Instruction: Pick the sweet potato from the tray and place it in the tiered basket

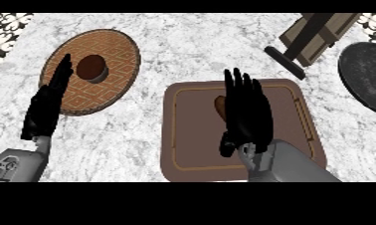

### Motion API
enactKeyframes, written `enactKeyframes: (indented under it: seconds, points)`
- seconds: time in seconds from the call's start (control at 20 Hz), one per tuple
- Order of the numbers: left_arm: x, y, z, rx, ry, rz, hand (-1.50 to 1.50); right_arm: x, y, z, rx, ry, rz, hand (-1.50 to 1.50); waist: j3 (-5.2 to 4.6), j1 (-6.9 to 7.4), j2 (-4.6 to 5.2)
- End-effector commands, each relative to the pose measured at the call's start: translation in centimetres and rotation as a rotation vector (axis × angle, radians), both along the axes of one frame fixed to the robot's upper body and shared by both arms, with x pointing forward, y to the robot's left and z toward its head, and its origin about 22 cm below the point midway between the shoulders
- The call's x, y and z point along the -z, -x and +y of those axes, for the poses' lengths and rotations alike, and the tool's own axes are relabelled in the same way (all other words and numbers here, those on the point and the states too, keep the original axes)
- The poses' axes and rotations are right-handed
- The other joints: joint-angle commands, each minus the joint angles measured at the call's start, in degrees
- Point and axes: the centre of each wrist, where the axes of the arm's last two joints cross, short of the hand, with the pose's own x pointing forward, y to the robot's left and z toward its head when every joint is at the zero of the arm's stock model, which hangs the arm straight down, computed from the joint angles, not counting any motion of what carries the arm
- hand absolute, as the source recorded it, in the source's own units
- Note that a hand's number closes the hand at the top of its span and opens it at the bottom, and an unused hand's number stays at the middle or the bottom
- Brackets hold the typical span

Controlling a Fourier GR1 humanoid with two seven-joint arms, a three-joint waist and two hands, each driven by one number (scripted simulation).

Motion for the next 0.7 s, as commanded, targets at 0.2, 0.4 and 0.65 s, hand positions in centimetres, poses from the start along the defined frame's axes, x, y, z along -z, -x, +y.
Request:
enactKeyframes:
  seconds: [0.2,0.4,0.65]
  points:
    - [0.8,0.7,-0.1,-0.012,0.004,-0.002,0.00,0.8,0.9,2.1,0.169,0.182,0.019,-1.50,0.02,0.12,0.01]
    - [0.7,-0.5,0.0,-0.009,0.002,-0.004,0.00,0.4,0.3,2.6,0.166,0.207,0.009,-1.50,0.01,-0.26,0.14]
    - [0.7,0.8,-0.8,0.002,0.009,0.010,0.00,2.3,0.7,4.4,0.180,0.215,0.053,-1.50,0.04,0.49,0.07]
